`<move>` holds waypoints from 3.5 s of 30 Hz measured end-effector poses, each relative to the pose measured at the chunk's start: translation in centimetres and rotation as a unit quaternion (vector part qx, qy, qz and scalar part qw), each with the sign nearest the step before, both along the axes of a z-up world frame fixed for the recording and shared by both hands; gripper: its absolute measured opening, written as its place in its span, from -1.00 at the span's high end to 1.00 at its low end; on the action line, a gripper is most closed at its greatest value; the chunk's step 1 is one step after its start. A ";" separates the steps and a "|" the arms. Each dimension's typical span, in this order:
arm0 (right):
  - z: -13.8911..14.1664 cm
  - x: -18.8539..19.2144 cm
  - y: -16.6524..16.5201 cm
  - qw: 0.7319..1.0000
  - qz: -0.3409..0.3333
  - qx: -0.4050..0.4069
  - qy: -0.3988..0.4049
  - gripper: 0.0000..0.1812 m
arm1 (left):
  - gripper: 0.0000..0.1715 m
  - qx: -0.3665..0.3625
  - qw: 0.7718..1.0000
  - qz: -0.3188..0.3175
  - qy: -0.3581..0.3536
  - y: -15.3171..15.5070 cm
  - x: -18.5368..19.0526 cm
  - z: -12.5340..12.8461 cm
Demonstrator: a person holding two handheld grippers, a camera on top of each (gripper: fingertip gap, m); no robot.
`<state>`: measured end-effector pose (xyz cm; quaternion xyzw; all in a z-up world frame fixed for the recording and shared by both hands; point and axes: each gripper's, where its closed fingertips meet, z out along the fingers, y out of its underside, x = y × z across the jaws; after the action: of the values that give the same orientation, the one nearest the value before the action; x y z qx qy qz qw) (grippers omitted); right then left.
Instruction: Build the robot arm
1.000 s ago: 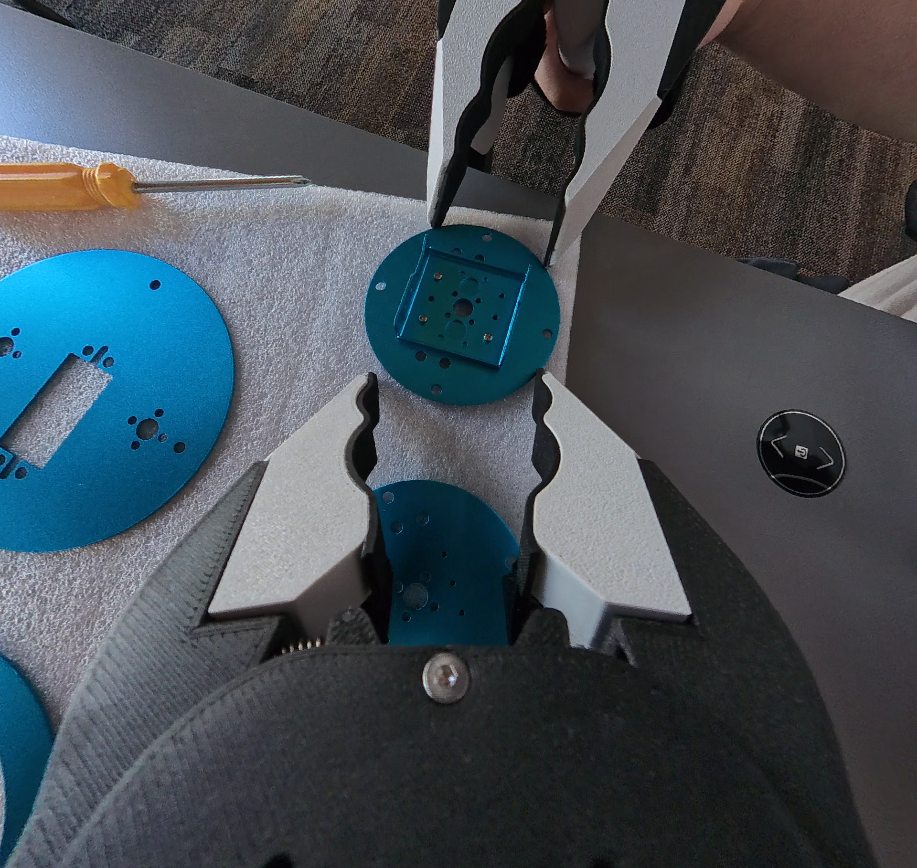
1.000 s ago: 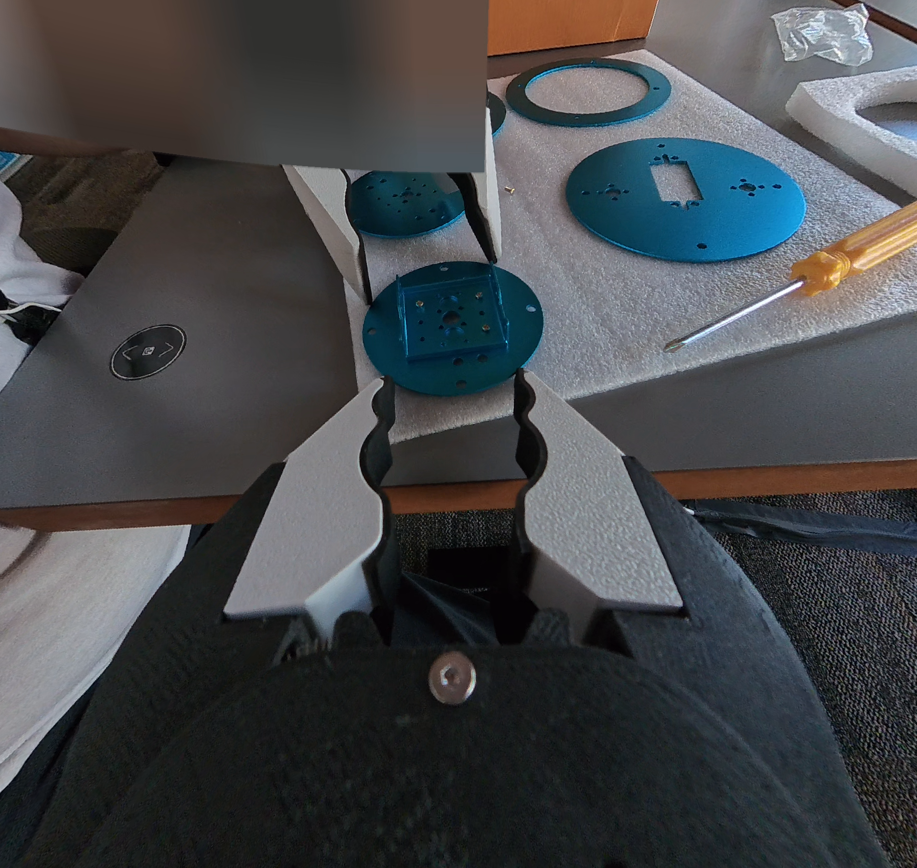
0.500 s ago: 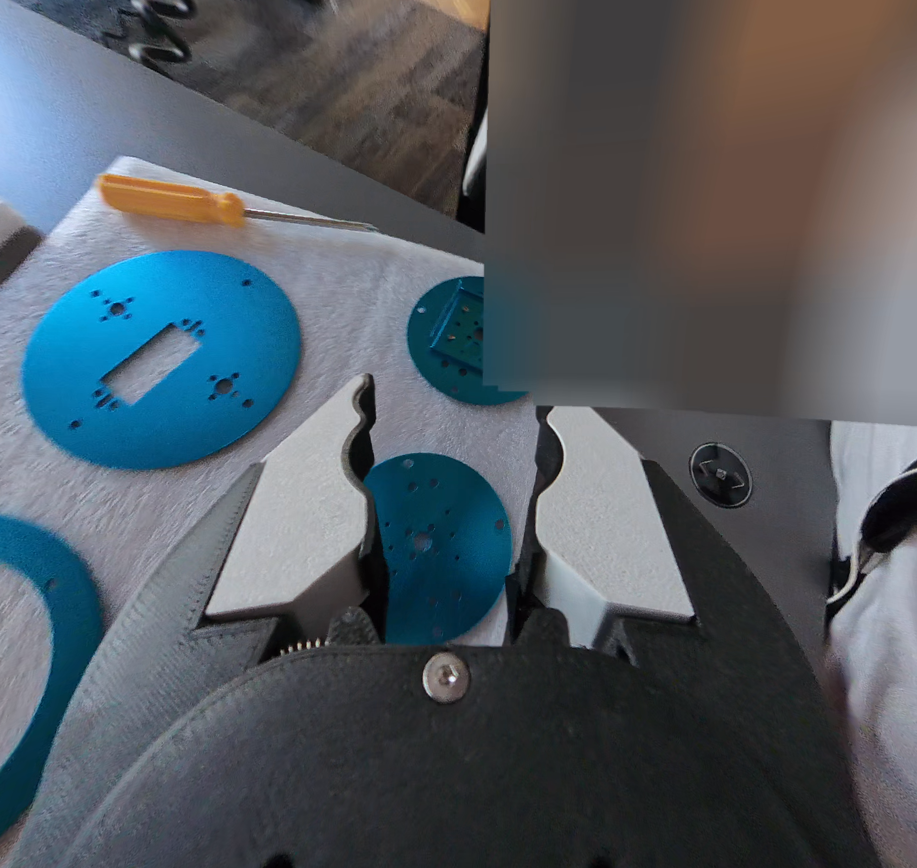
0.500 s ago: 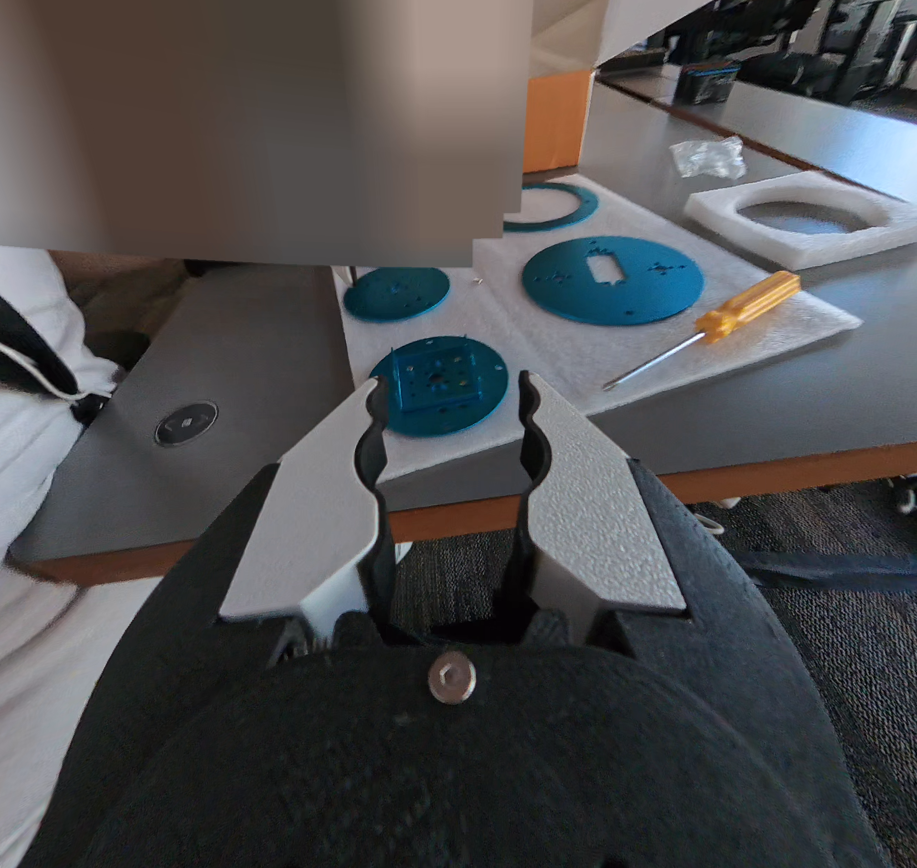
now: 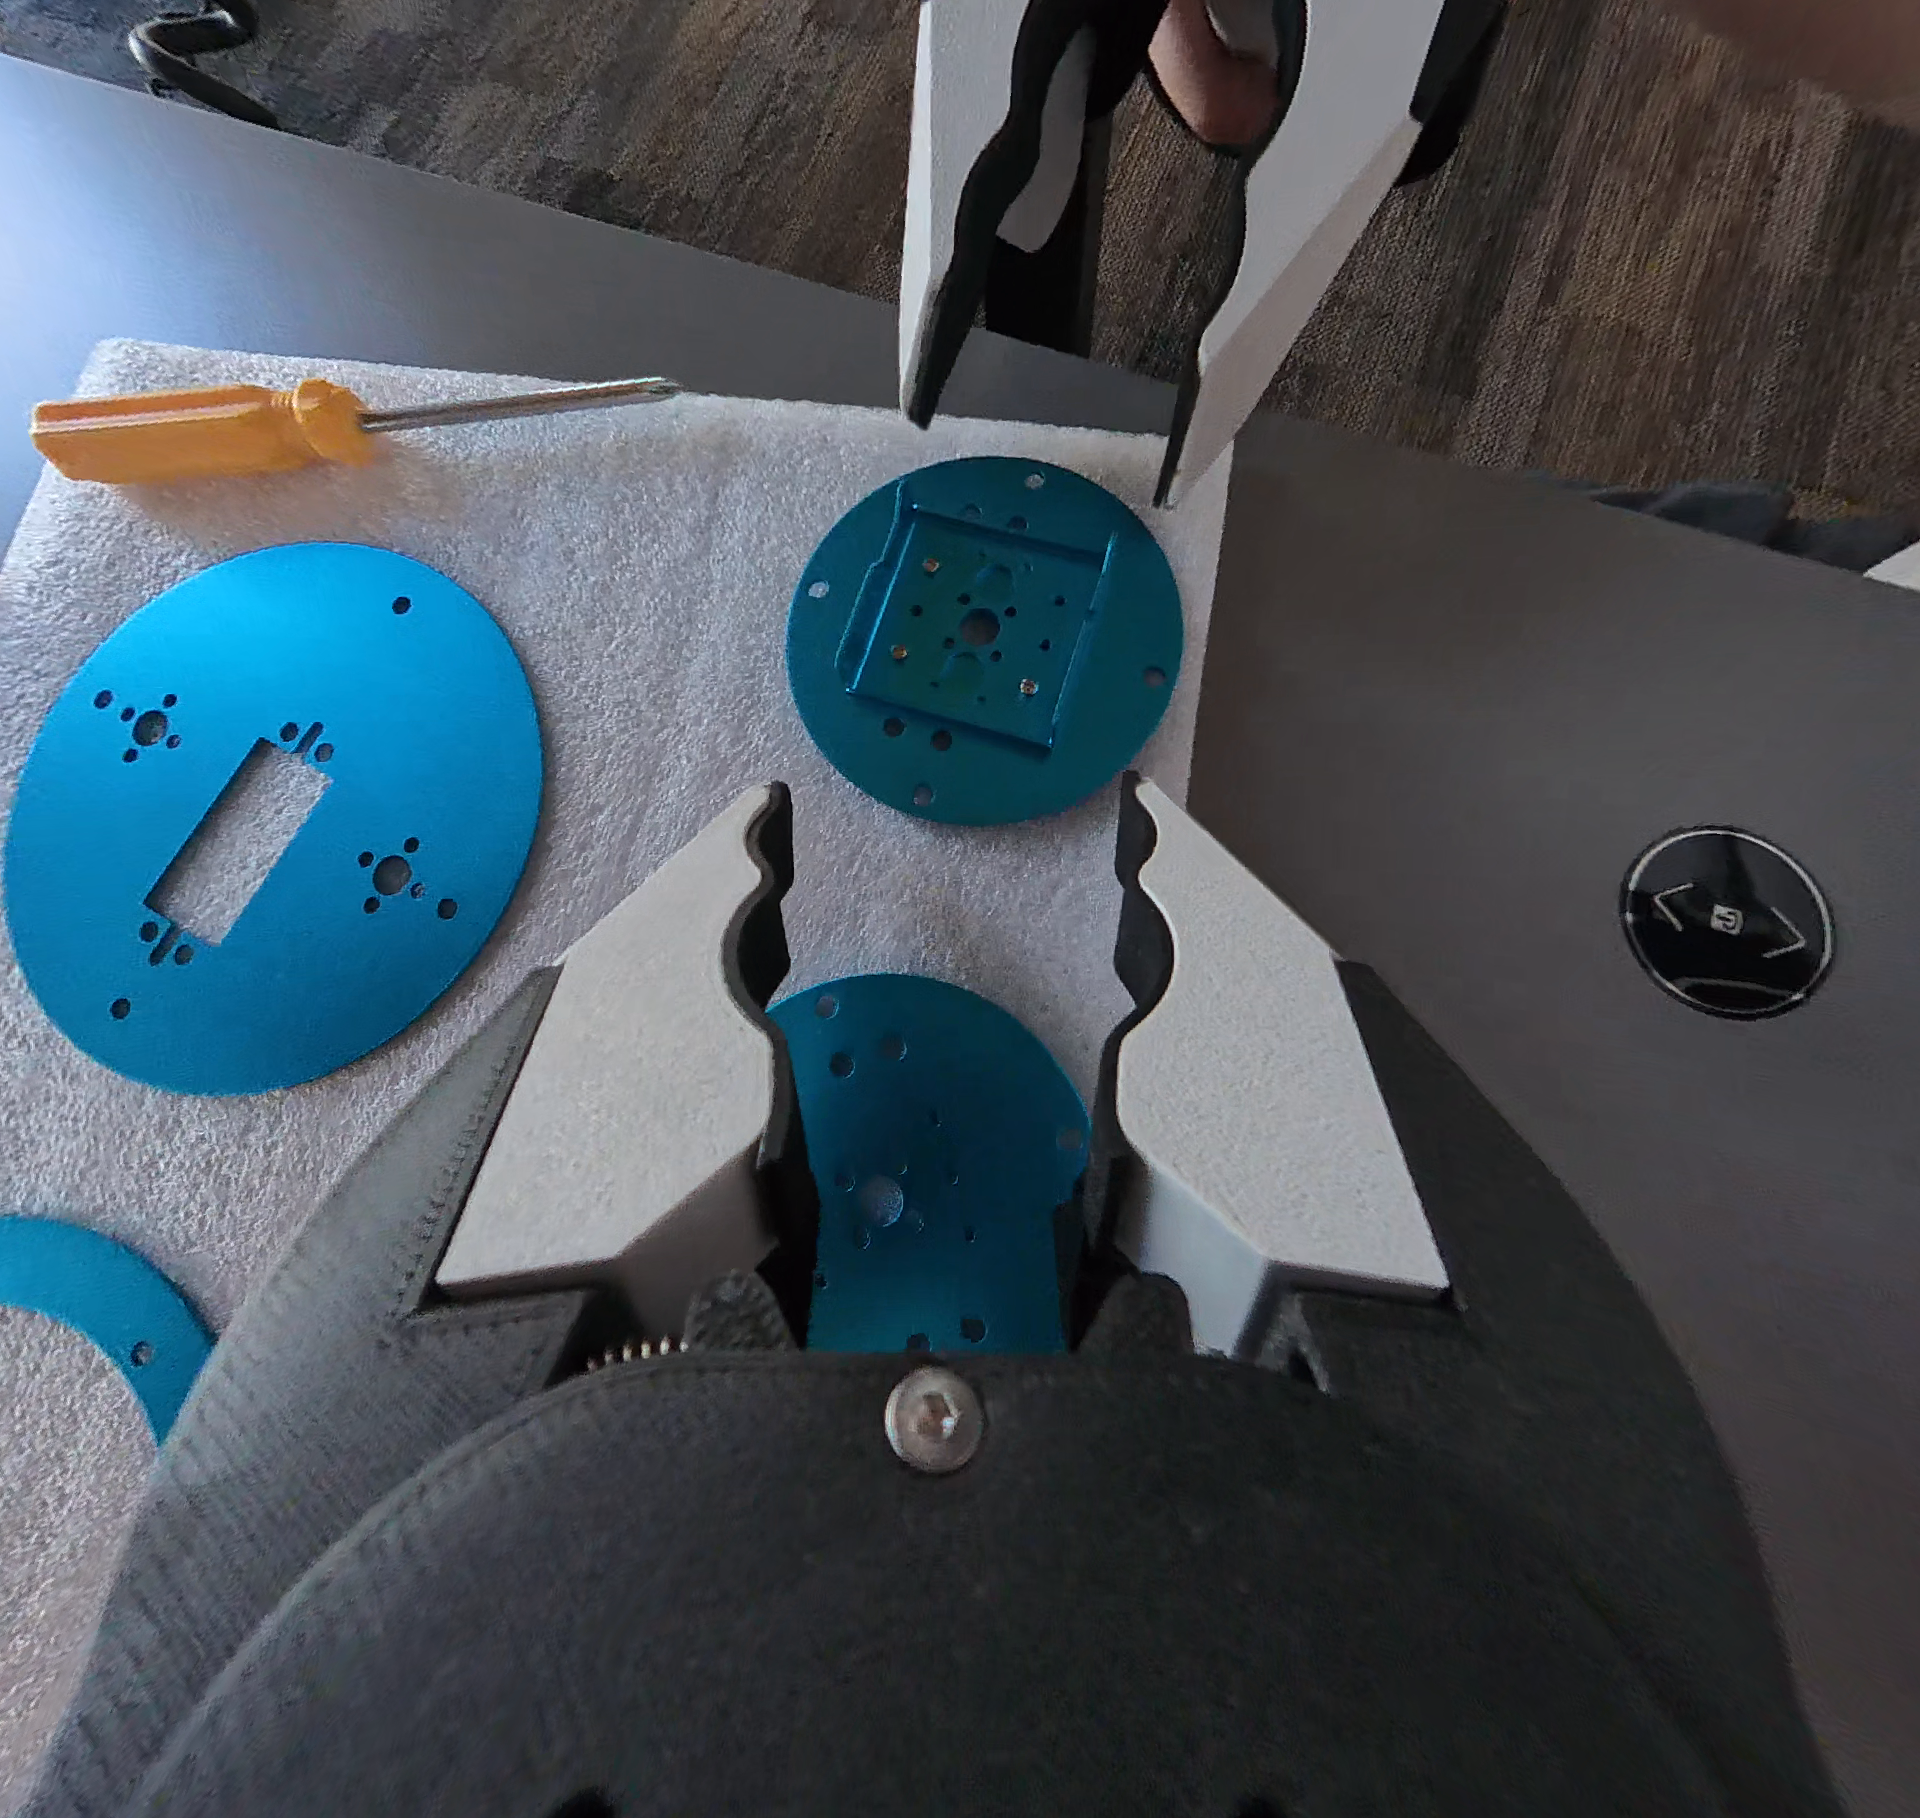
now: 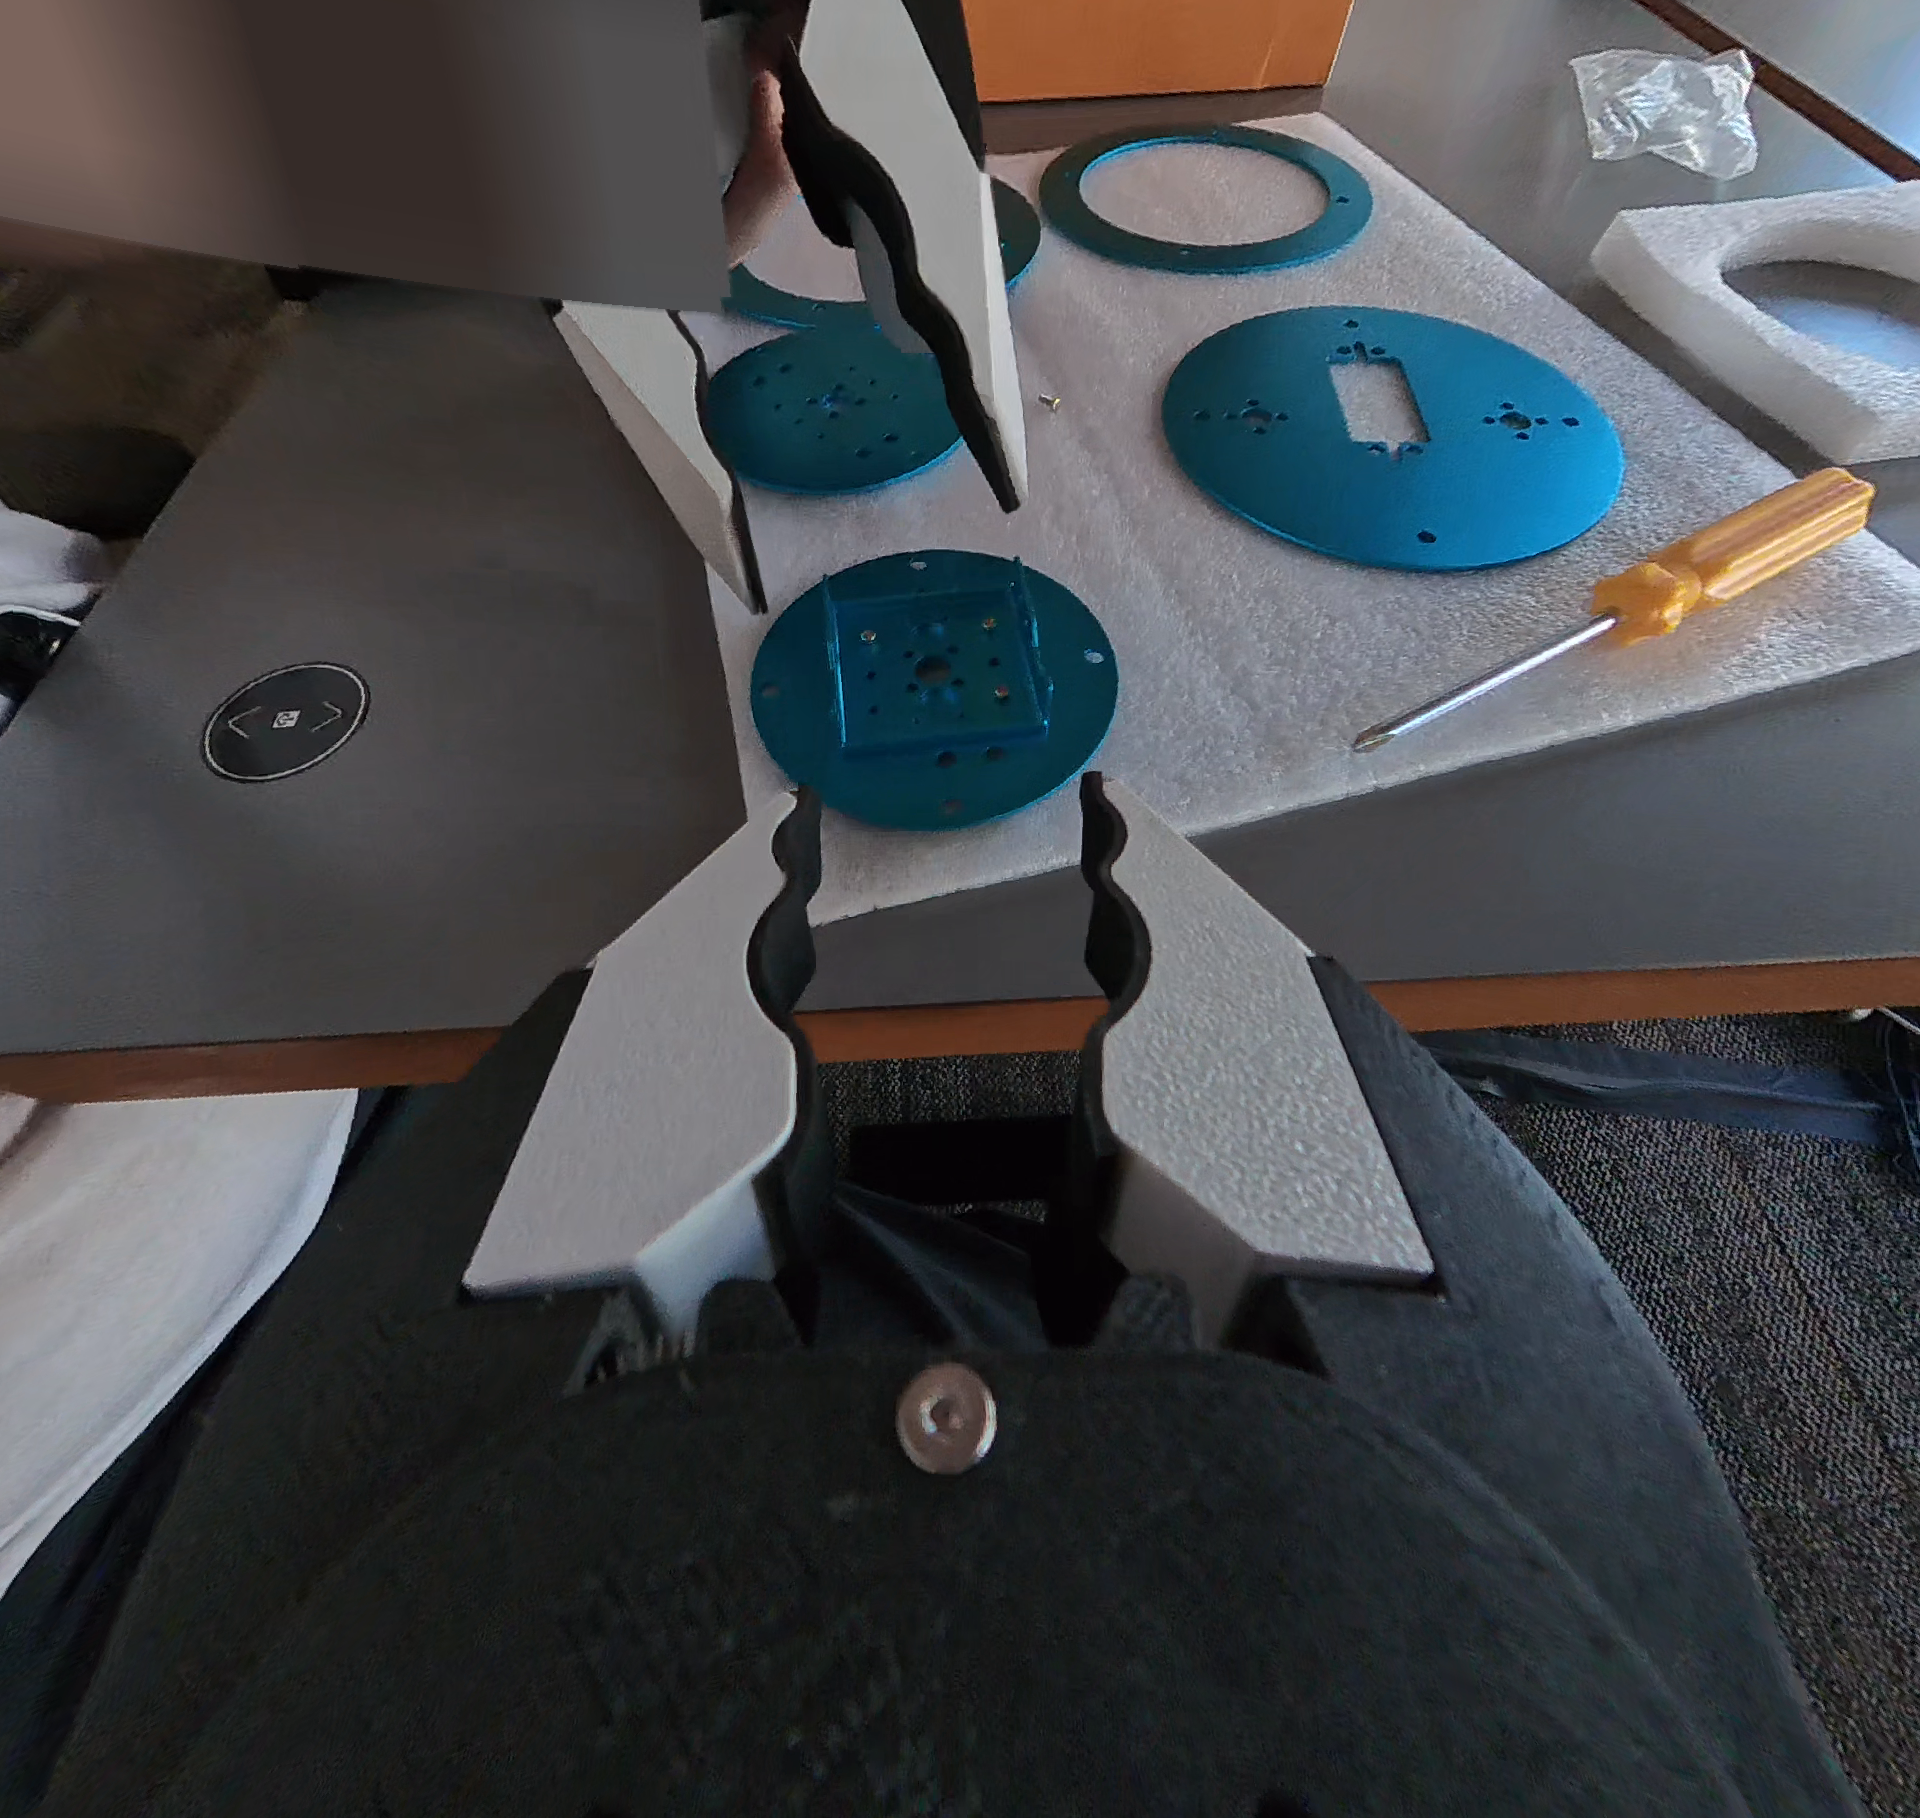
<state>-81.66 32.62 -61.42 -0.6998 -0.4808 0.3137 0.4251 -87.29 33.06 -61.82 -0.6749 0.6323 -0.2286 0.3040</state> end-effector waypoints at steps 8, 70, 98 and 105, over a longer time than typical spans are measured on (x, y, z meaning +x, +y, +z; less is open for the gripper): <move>-0.5 -0.1 0.0 1.000 -0.001 -0.007 0.002 0.44 | 0.31 -0.015 1.000 0.003 -0.008 0.0 0.1 -0.3; 0.4 0.2 0.0 1.000 -0.016 0.007 0.015 0.43 | 0.30 -0.002 0.998 0.043 -0.051 0.8 -1.1 1.6; 1.9 1.1 18.9 0.901 -0.221 -0.261 -0.267 0.80 | 0.86 -0.066 0.975 0.210 0.029 6.1 -6.8 0.9; -1.0 1.3 18.6 0.815 -0.252 -0.331 -0.403 0.61 | 0.86 -0.065 0.972 0.224 0.008 5.2 -7.6 1.9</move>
<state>-80.39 51.23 -62.41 -0.9589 -0.2826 0.0259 0.0004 -94.90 38.27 -59.87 -0.8198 0.4511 -0.1895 0.2977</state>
